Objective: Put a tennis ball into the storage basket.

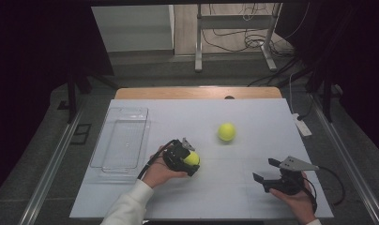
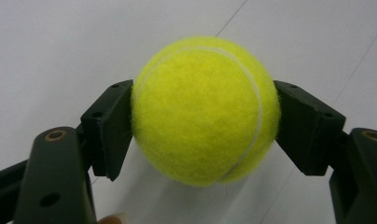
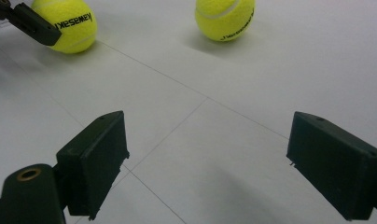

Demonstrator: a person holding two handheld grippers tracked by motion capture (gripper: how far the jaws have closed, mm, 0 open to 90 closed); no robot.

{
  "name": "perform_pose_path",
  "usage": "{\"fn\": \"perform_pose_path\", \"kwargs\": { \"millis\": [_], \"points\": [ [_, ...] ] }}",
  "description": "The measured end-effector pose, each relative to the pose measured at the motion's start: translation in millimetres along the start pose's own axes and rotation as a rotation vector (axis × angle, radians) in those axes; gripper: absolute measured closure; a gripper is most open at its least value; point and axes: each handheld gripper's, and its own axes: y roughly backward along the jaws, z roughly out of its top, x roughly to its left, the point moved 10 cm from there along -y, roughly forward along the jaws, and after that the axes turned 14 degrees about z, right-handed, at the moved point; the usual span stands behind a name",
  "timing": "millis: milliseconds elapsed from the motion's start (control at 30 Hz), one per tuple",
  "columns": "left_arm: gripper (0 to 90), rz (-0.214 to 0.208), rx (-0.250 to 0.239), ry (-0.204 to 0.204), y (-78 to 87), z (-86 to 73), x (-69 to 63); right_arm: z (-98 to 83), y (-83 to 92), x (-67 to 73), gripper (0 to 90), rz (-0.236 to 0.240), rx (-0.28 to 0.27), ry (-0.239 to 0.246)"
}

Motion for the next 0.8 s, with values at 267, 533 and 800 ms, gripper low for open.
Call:
{"fn": "perform_pose_path", "kwargs": {
  "millis": [267, 533, 800],
  "points": [
    [27.0, -0.003, -0.018, 0.015, 5.2, 2.0, 2.5, -0.1, -0.2, 0.0, 12.3, 0.0, 0.001, 0.0],
    [27.0, 0.001, -0.038, 0.03, 10.2, 3.6, 6.0, -0.1, 0.0, 0.0, 12.3, 0.0, 0.001, 0.0],
    [27.0, 0.014, -0.073, 0.04, 16.6, 6.3, 10.9, 0.0, 0.1, 0.0, 12.2, 0.0, 0.001, 0.001]
  ]
}}
